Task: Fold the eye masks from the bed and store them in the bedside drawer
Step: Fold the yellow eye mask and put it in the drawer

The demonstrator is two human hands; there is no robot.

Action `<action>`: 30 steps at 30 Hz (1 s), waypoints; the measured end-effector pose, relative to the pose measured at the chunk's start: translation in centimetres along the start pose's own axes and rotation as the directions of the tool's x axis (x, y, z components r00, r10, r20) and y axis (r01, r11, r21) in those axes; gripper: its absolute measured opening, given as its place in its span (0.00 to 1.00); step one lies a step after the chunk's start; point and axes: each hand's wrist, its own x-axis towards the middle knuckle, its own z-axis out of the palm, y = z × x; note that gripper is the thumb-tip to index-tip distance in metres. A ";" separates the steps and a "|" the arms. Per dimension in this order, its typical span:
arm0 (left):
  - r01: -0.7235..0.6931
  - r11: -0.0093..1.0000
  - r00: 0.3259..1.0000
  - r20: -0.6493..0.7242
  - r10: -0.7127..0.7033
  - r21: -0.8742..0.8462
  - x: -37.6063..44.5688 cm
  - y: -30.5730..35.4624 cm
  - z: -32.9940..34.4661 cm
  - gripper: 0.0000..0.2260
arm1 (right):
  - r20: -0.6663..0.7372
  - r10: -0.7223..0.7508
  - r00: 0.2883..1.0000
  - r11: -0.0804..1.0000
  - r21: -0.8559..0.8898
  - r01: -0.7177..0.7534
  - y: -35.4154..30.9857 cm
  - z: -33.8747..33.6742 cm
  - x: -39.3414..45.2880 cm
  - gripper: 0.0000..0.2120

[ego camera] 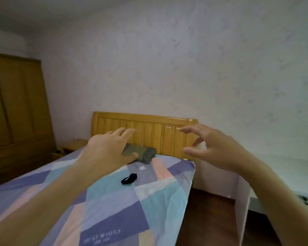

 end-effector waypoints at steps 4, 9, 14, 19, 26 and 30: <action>0.046 0.999 0.999 0.019 -0.046 -0.028 4.9 -0.9 6.2 0.29 | 0.078 0.021 0.997 0.998 -0.053 -0.017 5.3 2.5 5.3 0.25; 0.019 0.994 0.999 0.033 -0.016 -0.108 15.5 3.3 10.6 0.30 | 0.076 0.066 0.995 0.991 -0.118 -0.057 13.0 1.9 11.2 0.25; 0.012 0.987 0.998 -0.052 -0.021 -0.160 25.4 6.6 16.8 0.29 | 0.019 0.004 1.000 0.989 -0.150 -0.001 21.9 3.0 18.2 0.22; 0.132 0.982 0.991 -0.003 -0.133 -0.138 31.0 6.1 25.6 0.29 | 0.094 -0.133 0.987 0.983 -0.115 0.143 30.4 8.4 28.1 0.22; 0.420 0.907 0.892 0.177 -0.416 0.013 33.4 0.2 35.8 0.28 | 0.277 -0.390 0.878 0.912 -0.012 0.409 35.4 21.6 43.9 0.22; 0.531 0.838 0.791 0.282 -0.543 0.125 33.7 -3.9 42.5 0.30 | 0.363 -0.531 0.766 0.842 0.122 0.526 34.4 31.9 51.0 0.19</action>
